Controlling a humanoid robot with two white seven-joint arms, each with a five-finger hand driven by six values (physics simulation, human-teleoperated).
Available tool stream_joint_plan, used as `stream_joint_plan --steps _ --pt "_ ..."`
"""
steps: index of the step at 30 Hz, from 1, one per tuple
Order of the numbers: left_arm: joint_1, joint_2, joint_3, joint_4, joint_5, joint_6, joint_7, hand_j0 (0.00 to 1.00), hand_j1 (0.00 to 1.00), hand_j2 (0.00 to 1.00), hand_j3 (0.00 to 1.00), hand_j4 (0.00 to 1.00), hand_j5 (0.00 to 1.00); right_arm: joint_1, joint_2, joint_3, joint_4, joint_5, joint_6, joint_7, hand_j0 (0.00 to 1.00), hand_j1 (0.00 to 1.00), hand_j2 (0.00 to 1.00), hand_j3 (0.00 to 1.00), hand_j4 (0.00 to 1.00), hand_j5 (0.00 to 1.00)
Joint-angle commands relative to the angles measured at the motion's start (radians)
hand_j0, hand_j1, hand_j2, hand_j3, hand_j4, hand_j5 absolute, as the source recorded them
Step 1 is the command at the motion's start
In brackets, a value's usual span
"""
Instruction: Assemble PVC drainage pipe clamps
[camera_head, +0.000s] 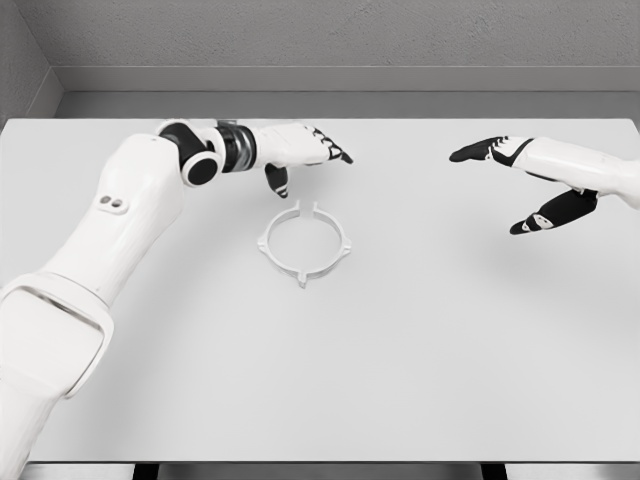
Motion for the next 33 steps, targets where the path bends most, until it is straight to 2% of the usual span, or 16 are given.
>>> stream_joint_plan --steps 1,3,17,22,25,33 --pt "0.000 0.000 -0.039 0.001 0.001 0.016 0.018 1.00 1.00 1.00 1.00 1.00 1.00 0.000 0.000 0.001 0.000 -0.008 0.003 0.000 1.00 1.00 1.00 1.00 1.00 1.00" --pt "0.008 -0.001 -0.073 0.001 0.001 0.067 0.035 1.00 1.00 1.00 1.00 1.00 1.00 0.000 0.000 0.001 0.000 -0.008 0.003 0.000 1.00 1.00 1.00 1.00 1.00 1.00" --pt "0.012 -0.005 -0.075 0.001 -0.008 0.072 0.041 1.00 1.00 1.00 1.00 1.00 1.00 0.000 0.000 -0.001 0.002 -0.008 0.003 0.000 1.00 1.00 1.00 1.00 1.00 1.00" --pt "0.011 0.015 -0.073 -0.004 0.001 0.056 0.041 1.00 1.00 1.00 1.00 1.00 1.00 -0.003 0.000 -0.002 0.002 -0.008 0.003 0.000 1.00 1.00 1.00 1.00 1.00 1.00" --pt "0.012 0.037 -0.070 -0.057 0.004 0.044 0.041 1.00 1.00 1.00 1.00 1.00 1.00 -0.003 0.000 -0.002 0.002 -0.008 0.003 0.000 1.00 1.00 1.00 1.00 1.00 1.00" --pt "0.021 0.031 -0.072 -0.057 0.007 -0.006 0.043 1.00 1.00 1.00 1.00 1.00 1.00 -0.003 0.000 -0.002 0.002 -0.008 0.003 0.000 1.00 1.00 1.00 1.00 1.00 1.00"
